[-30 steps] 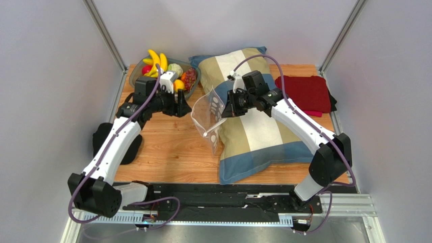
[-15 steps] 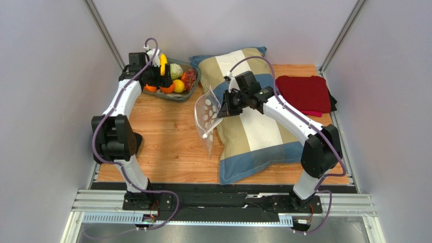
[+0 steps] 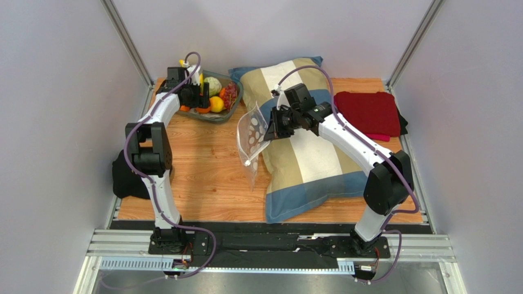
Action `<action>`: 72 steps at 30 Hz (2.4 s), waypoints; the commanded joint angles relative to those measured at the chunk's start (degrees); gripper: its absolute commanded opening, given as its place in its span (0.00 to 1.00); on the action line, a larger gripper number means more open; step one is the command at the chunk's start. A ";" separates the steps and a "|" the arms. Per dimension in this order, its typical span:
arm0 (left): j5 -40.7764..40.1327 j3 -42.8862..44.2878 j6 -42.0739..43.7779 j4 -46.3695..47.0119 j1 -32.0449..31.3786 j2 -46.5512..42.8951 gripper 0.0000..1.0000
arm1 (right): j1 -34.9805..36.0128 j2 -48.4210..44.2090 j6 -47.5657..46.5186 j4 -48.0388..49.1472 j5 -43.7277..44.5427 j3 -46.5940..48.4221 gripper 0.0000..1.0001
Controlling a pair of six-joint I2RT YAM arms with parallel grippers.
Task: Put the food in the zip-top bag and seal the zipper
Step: Pick up the fake fruit from the bin, then place the fake fruit in the zipper food storage bag, then pick up the fake fruit from the bin.
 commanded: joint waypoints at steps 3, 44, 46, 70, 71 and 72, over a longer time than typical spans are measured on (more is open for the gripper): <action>3.14 1.83 -1.11 3.18 -0.38 -0.48 0.67 | 0.10 -3.13 0.22 -3.66 1.81 3.70 0.00; 22.39 -18.58 -4.98 -9.29 -27.19 -42.14 0.99 | -0.42 -1.38 2.42 -4.98 -1.34 4.32 0.00; 24.92 -16.99 -4.28 -10.70 -25.88 -42.32 0.99 | -0.86 -0.85 3.03 -4.81 -1.70 4.41 0.00; 21.33 15.69 9.43 0.37 12.09 -0.52 0.93 | -1.75 0.03 3.56 -3.93 -3.98 4.06 0.00; 21.95 16.41 10.39 1.50 12.71 1.00 0.93 | -1.66 0.20 3.56 -3.93 -3.98 4.06 0.00; 22.39 17.03 10.84 2.21 13.76 2.32 0.90 | -1.74 0.38 3.56 -3.93 -4.07 4.06 0.00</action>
